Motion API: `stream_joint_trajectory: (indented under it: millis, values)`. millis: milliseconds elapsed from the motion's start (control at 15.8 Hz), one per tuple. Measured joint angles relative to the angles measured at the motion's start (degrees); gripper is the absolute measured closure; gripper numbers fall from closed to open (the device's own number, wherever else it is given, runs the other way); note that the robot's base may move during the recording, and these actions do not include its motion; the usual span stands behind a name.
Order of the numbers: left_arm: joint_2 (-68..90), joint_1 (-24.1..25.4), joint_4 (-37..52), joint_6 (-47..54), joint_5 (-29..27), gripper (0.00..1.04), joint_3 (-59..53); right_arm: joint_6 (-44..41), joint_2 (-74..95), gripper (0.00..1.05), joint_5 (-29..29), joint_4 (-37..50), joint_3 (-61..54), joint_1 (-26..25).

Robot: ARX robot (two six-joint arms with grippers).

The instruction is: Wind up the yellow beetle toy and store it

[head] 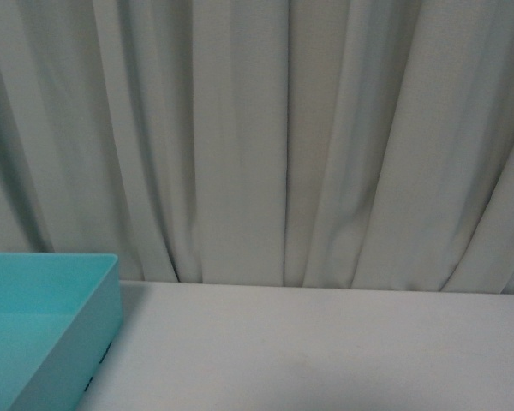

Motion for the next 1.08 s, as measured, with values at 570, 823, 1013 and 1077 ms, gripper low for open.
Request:
stream_joint_trajectory:
  millis: [570, 823, 1013, 1077]
  values:
    - [0.0, 0.0, 0.0, 0.0, 0.0, 0.07, 0.0, 3.8, 25.4, 0.07, -8.0, 27.2, 0.1, -29.0]
    - [0.0, 0.0, 0.0, 0.0, 0.0, 0.07, 0.0, -1.7, 60.5, 0.07, -24.4, 54.9, 11.1, -46.7]
    - [0.0, 0.0, 0.0, 0.0, 0.0, 0.07, 0.0, -8.5, 70.8, 0.07, -32.5, 50.5, 21.9, -44.9]
    - [0.0, 0.0, 0.0, 0.0, 0.0, 0.07, 0.0, -10.9, 73.2, 0.07, -34.7, 50.1, 25.7, -43.0]
